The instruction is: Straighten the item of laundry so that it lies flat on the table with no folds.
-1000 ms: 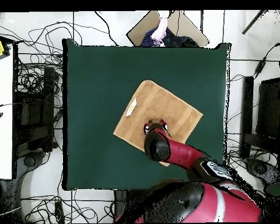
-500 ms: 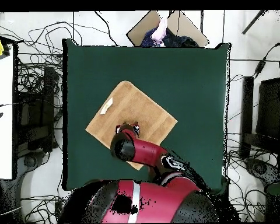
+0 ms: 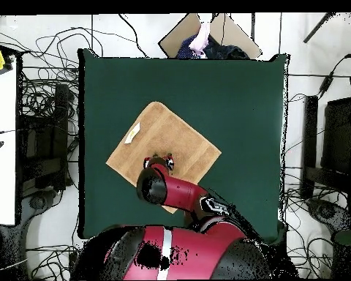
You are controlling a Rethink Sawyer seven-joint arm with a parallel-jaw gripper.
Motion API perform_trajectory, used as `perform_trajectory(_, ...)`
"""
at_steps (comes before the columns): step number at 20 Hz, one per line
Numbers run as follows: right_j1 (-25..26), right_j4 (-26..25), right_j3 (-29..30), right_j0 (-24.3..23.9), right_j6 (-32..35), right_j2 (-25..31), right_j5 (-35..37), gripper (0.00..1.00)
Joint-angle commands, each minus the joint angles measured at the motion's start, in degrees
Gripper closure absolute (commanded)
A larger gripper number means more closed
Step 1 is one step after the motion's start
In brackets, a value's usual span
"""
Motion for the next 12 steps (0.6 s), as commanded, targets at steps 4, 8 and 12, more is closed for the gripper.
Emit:
perform_trajectory(4, 5.89, 2.51, 6.75, 2.96, 13.95, 2.53, 8.3, 0.0)
perform_trajectory(8, 0.41, 0.69, 7.64, 2.45, 13.34, -0.23, 4.84, 0.0)
perform_trajectory(12, -8.57, 0.95, 6.74, -0.76, 8.59, -1.75, 16.84, 0.0)
